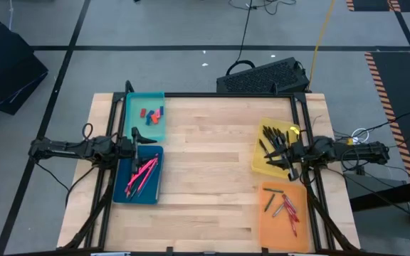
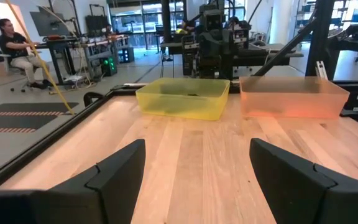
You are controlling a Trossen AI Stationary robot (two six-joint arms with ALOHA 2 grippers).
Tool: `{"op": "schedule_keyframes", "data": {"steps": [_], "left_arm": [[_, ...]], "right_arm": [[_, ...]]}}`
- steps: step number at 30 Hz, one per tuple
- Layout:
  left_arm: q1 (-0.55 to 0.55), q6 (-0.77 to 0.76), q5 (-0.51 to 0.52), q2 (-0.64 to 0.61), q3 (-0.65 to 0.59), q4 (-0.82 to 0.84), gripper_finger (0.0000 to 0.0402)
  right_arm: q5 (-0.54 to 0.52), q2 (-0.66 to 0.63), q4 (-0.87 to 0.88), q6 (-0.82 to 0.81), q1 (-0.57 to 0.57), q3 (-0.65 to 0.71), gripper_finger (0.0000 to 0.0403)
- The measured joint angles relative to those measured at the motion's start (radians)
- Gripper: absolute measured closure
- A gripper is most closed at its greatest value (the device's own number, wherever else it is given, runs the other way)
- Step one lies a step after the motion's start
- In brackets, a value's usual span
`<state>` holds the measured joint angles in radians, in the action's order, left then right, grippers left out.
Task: Sort crayons/erasers/pens/pencils in bins
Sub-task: Return to Home Position
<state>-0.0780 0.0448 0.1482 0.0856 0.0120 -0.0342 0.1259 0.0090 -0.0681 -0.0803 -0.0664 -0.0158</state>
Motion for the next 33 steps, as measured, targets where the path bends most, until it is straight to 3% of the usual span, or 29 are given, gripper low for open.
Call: {"op": "schedule_keyframes", "data": {"steps": [33], "left_arm": [[0.0,0.0,0.007,0.0,-0.002,-0.026,0.011]], "right_arm": [[0.004,0.03,0.019,0.04,0.001,0.0,0.0318]]}}
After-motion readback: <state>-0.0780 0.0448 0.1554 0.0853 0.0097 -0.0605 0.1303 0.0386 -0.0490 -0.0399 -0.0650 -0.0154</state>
